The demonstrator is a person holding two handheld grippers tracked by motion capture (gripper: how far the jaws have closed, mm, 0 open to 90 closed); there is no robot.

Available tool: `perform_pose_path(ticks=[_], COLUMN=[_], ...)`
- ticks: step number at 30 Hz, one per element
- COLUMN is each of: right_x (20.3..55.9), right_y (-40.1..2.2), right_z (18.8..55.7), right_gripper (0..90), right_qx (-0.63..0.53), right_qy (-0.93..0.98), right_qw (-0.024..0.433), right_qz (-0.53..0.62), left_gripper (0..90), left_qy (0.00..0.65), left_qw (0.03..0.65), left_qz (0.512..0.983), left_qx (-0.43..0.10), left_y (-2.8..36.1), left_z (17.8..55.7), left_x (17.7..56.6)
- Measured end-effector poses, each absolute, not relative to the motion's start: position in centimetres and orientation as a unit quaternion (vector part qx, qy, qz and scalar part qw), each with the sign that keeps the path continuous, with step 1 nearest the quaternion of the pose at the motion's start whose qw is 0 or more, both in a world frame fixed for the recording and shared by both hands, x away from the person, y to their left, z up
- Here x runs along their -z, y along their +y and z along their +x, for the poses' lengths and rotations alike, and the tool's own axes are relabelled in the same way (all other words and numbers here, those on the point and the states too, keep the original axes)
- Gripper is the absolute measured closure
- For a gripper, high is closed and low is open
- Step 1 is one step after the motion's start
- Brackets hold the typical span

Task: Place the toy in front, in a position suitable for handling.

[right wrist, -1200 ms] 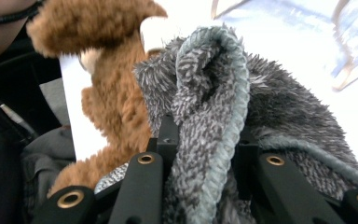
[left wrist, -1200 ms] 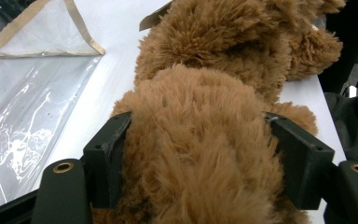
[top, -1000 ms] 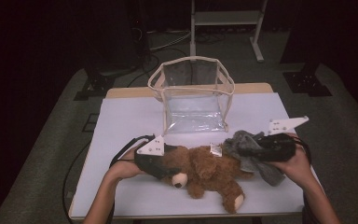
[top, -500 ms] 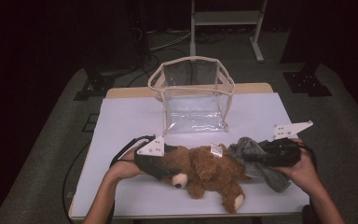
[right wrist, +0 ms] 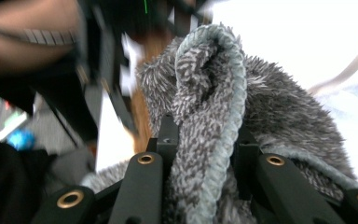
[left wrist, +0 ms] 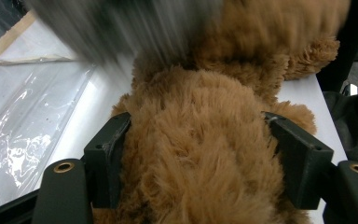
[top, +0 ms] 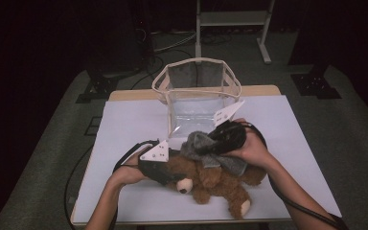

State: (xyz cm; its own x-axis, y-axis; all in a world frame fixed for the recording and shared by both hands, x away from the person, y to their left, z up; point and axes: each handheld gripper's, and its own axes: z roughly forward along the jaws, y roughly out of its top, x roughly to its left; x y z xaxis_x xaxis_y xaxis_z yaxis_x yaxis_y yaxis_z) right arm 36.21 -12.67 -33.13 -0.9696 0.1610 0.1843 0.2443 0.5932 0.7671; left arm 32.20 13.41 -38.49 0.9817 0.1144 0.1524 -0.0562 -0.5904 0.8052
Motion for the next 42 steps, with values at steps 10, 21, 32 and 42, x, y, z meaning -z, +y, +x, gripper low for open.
perform_pose_path(ticks=[10, 21, 32, 42], right_x=[37.4, 37.4, 32.6, 35.0], right_y=[-15.7, -17.3, -11.6, -13.5], right_z=[33.9, 32.4, 33.8, 35.0], right_gripper=[72.4, 72.3, 71.6, 70.9], right_qx=[0.468, 0.469, 0.448, 0.432], right_qy=[-0.871, -0.866, -0.887, -0.889], right_qw=[0.046, 0.049, 0.025, 0.026], right_qz=[-0.144, -0.164, -0.105, -0.147], left_gripper=[17.4, 34.5, 37.0, 36.7], left_qy=[0.03, 0.05, 0.025, 0.032], left_qw=[0.444, 0.466, 0.487, 0.481], left_qz=[0.891, 0.881, 0.869, 0.872], left_qx=[-0.085, -0.063, -0.088, -0.09], left_y=[14.2, 15.9, 14.4, 14.6], left_z=[31.9, 32.5, 32.1, 32.4], left_x=[37.8, 39.4, 38.8, 39.1])
